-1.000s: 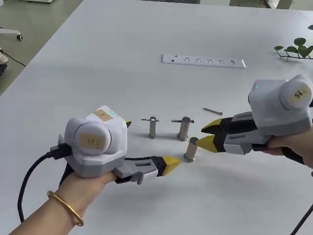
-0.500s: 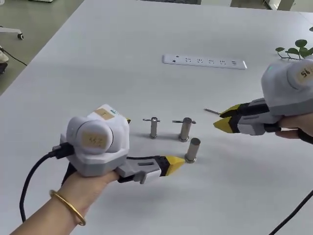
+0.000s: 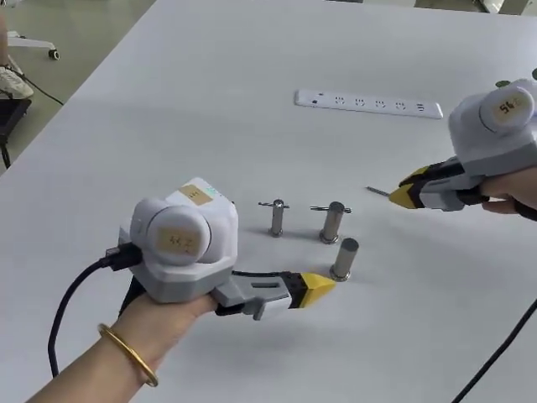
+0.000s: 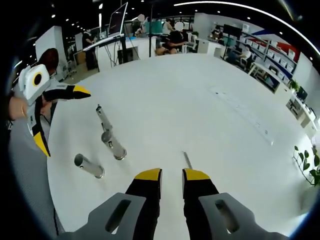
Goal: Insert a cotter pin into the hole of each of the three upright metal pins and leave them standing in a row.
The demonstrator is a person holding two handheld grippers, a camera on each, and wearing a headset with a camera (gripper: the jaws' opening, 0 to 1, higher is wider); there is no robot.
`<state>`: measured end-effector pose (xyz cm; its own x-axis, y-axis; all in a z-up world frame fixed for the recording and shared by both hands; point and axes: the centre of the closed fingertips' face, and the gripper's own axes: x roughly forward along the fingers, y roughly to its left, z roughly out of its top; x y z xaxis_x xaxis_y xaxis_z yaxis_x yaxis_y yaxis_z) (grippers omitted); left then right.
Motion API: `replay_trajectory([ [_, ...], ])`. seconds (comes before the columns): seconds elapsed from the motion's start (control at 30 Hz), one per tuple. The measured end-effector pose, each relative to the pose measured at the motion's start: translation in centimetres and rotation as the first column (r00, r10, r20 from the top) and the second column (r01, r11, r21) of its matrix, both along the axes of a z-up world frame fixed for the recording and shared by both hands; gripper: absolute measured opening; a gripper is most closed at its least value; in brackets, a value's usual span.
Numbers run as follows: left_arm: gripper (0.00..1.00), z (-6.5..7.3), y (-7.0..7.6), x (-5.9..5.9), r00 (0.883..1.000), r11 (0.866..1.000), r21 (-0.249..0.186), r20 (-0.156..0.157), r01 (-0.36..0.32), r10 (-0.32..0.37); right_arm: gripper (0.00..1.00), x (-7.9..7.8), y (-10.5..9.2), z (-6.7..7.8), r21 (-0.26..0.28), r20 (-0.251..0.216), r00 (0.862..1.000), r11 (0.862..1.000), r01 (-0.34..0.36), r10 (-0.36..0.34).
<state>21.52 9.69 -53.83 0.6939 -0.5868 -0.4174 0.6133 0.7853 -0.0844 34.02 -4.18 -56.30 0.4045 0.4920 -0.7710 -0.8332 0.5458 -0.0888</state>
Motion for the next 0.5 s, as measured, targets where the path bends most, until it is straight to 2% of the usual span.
replay_trajectory([
  [0.03, 0.99, 0.0, 0.0, 0.0, 1.0, 1.0, -0.003, 0.0, 0.0, 0.0, 0.11, 0.9, -0.1, -0.4, -0.004, -0.006, 1.0, 1.0, 0.005, -0.006],
  [0.17, 0.99, -0.1, 0.1, 0.0, 1.0, 1.0, 0.015, 0.001, 0.004, -0.004, 0.11, 1.1, -0.1, -1.1, -0.016, -0.026, 1.0, 1.0, 0.011, -0.012],
  [0.23, 0.99, -0.2, 0.1, 0.0, 1.0, 1.0, 0.023, 0.002, 0.007, -0.007, 0.11, 2.2, -0.2, -1.7, -0.028, -0.031, 0.999, 1.0, 0.009, -0.01],
  [0.5, 0.98, -0.1, 0.3, 0.1, 1.0, 1.0, 0.021, 0.002, 0.001, -0.001, 0.1, 2.4, -0.6, -3.3, -0.078, -0.055, 0.998, 0.997, 0.01, -0.015],
])
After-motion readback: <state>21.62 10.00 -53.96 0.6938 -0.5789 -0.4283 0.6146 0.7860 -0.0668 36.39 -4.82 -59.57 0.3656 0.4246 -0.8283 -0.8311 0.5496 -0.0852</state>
